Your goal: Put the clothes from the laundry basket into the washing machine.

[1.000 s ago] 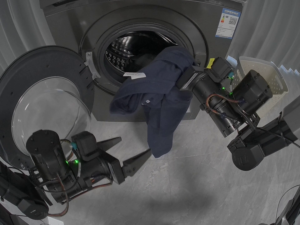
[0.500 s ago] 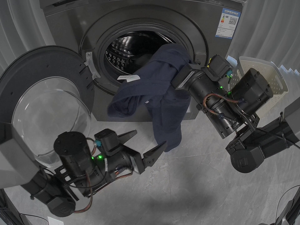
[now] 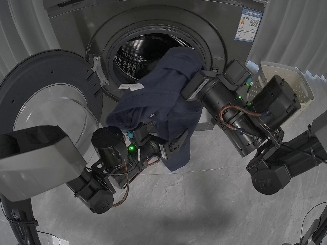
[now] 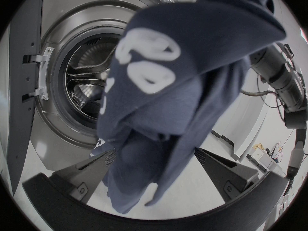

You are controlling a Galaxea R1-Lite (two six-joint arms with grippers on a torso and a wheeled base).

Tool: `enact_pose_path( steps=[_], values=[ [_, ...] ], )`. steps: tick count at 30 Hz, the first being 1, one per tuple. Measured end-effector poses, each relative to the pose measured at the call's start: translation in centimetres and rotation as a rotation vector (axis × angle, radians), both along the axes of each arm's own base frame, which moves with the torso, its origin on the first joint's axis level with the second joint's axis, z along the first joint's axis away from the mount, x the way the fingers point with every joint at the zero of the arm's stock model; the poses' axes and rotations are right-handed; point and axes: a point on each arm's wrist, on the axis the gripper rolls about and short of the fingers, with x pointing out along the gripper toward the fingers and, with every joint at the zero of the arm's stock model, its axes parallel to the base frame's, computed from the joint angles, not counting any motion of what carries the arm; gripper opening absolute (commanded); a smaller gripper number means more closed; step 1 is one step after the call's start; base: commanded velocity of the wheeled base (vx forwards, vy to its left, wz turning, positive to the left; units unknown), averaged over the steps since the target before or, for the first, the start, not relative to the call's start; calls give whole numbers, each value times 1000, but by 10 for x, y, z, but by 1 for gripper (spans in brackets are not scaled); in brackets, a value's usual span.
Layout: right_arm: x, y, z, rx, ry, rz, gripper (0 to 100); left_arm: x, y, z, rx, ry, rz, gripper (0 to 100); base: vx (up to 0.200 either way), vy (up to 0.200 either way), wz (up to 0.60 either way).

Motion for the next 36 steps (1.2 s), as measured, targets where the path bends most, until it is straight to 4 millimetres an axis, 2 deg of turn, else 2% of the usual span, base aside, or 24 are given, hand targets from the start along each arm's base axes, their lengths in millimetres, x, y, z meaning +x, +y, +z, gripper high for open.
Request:
enact_pose_path(
  steps=[10, 11, 18, 26, 31, 36],
  values=[
    [-8, 6, -1, 15, 23, 16, 0, 32, -8, -3, -6, -59, 45, 100, 0, 0, 0],
    [-9, 6, -2, 13, 26, 17, 0, 35, -9, -3, -8, -67, 55, 0, 0, 0, 0],
    [-14, 2, -5, 1, 40, 21, 0, 55, -12, 0, -36, -108, 115, 0, 0, 0, 0],
    [-11, -18, -2, 3, 40, -25, 0, 59, -10, 8, -61, -130, 137, 0, 0, 0, 0],
    [0, -37, -6, -8, 58, -89, 0, 51, -1, 25, -78, -143, 155, 0, 0, 0, 0],
    [6, -47, -19, -37, 97, -124, 0, 29, 13, 47, -88, -150, 157, 0, 0, 0, 0]
  ],
)
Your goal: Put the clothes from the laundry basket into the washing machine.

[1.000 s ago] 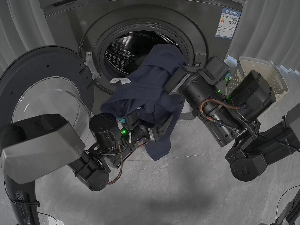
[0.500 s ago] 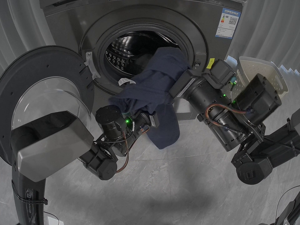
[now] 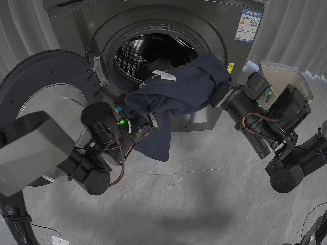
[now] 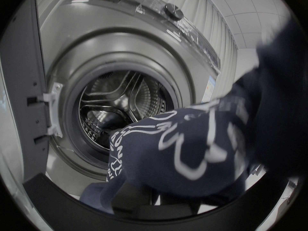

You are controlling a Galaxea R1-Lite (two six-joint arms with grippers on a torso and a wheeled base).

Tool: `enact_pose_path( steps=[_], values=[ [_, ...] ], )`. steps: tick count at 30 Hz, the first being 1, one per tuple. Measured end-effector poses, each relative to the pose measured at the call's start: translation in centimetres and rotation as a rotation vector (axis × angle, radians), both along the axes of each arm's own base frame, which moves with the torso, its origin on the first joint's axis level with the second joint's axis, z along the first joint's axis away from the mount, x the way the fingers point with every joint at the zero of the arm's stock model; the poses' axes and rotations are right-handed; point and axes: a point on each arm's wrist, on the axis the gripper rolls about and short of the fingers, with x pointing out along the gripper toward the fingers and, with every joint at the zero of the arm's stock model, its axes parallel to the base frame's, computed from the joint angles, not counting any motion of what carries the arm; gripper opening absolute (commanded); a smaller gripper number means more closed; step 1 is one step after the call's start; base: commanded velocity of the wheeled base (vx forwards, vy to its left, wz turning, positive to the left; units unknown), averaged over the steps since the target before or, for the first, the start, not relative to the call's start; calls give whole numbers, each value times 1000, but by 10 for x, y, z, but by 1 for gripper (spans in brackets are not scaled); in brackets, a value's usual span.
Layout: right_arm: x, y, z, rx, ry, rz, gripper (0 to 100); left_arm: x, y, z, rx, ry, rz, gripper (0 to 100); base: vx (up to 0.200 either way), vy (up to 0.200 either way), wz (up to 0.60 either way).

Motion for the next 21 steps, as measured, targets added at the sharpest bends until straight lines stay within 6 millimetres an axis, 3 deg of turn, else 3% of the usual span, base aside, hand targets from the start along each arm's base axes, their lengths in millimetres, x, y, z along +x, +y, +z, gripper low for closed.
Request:
enact_pose_path(
  steps=[7, 15, 16, 21],
  values=[
    [11, 4, -32, -59, 91, -26, 0, -42, 18, 23, -1, 2, -20, 0, 0, 0, 0],
    [12, 22, -60, -108, 146, 5, 0, -65, 27, 41, -24, -26, -34, 0, 0, 0, 0],
    [11, 24, -61, -110, 146, 12, 100, -66, 28, 42, -28, -29, -35, 0, 0, 0, 0],
    [3, 26, -68, -133, 154, 42, 100, -69, 29, 48, -42, -41, -40, 0, 0, 0, 0]
  ],
)
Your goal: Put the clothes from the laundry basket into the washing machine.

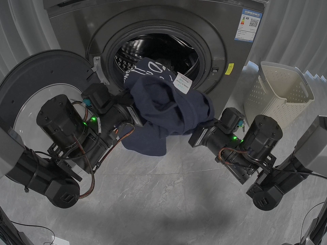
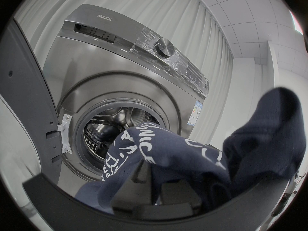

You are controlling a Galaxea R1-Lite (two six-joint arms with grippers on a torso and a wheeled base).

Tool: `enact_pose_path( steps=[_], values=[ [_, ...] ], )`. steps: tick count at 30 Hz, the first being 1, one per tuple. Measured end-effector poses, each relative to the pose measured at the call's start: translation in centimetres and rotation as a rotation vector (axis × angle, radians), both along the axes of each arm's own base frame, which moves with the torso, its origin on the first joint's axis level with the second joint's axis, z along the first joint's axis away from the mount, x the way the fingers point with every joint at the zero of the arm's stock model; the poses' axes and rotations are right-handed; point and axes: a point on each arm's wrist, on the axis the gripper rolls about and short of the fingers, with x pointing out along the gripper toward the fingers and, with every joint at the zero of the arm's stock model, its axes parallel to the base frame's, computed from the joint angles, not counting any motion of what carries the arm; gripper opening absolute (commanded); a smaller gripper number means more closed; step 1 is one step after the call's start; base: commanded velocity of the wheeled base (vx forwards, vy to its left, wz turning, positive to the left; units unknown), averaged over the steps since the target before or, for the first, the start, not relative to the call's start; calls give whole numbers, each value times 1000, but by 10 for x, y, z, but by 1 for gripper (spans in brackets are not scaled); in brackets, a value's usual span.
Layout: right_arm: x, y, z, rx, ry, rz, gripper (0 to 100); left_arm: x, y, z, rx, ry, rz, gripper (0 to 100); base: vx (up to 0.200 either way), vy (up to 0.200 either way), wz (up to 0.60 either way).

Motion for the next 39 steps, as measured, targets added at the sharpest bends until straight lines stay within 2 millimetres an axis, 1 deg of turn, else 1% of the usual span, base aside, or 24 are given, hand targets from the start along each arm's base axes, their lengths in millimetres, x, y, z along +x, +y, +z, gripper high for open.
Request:
enact_pose_path(
  steps=[4, 7, 10, 14, 17, 19, 21, 24, 28, 33, 36, 39],
  values=[
    [-16, -4, -8, -51, 26, 58, 100, -3, 2, 2, -10, 2, -4, 0, 0, 0, 0],
    [-35, -12, -19, -115, 58, 111, 100, -6, 4, 3, -5, 22, -7, 0, 0, 0, 0],
    [-57, -23, -32, -188, 106, 163, 100, -11, 8, 4, -5, 49, -11, 0, 0, 0, 0],
    [-87, -38, -44, -262, 157, 231, 100, -24, 18, 8, -4, 91, -23, 0, 0, 0, 0],
    [-100, -48, -46, -288, 170, 257, 100, -36, 27, 5, 15, 132, -36, 0, 0, 0, 0],
    [-105, -53, -47, -297, 176, 259, 100, -45, 33, 1, 34, 155, -49, 0, 0, 0, 0],
    [-105, -61, -48, -302, 185, 243, 100, -54, 38, -5, 56, 177, -71, 0, 0, 0, 0],
    [-101, -71, -47, -298, 193, 205, 100, -66, 46, -13, 83, 201, -103, 0, 0, 0, 0],
    [-86, -76, -41, -262, 176, 145, 100, -76, 54, -19, 96, 218, -111, 0, 0, 0, 0],
    [-67, -77, -37, -223, 156, 82, 100, -81, 57, -22, 110, 222, -106, 0, 0, 0, 0],
    [-55, -76, -36, -201, 146, 40, 100, -82, 58, -23, 124, 220, -101, 0, 200, 0, 0],
    [-49, -75, -36, -186, 152, 13, 100, -82, 58, -24, 129, 218, -98, 0, 200, 0, 0]
  ],
)
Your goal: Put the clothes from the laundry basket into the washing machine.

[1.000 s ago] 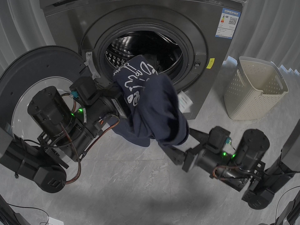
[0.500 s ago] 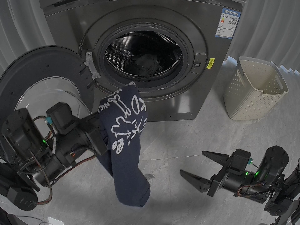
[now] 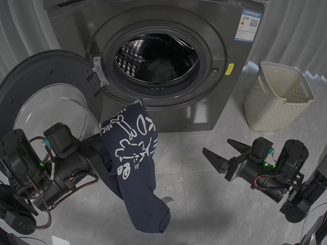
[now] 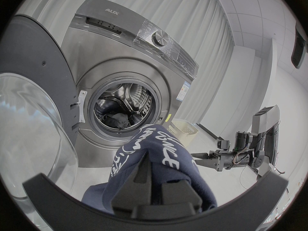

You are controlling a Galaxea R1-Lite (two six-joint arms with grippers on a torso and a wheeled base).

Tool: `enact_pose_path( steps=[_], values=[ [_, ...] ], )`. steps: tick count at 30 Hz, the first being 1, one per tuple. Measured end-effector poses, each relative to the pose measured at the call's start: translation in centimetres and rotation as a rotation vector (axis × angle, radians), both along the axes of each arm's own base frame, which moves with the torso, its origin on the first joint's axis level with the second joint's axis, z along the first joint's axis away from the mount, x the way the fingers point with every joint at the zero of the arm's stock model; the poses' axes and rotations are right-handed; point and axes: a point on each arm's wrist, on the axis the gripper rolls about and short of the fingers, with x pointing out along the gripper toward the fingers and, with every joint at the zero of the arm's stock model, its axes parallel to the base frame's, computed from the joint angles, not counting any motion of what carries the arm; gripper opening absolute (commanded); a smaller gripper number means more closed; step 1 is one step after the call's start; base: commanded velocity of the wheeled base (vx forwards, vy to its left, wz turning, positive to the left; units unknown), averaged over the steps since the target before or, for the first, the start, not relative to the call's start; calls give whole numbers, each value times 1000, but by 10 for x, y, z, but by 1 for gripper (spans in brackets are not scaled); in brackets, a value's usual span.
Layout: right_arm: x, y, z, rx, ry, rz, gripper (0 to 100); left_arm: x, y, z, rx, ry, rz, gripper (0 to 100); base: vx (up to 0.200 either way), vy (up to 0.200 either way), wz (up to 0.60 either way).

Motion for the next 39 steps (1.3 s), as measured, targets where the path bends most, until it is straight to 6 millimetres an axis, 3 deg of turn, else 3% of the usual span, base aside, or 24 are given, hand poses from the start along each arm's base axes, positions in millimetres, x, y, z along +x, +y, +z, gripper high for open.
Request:
enact_pose_path(
  steps=[24, 31, 39],
  values=[
    [0, 2, -4, -9, 13, 3, 100, 5, -4, -12, 31, 37, -5, 0, 200, 0, 0],
    [-18, -1, -10, -43, 46, 50, 100, 5, -5, -12, 35, 35, -7, 0, 0, 0, 0],
    [-29, -3, -3, -33, 29, 99, 100, 3, -8, -13, 32, 27, -23, 0, 0, 0, 0]
  ],
)
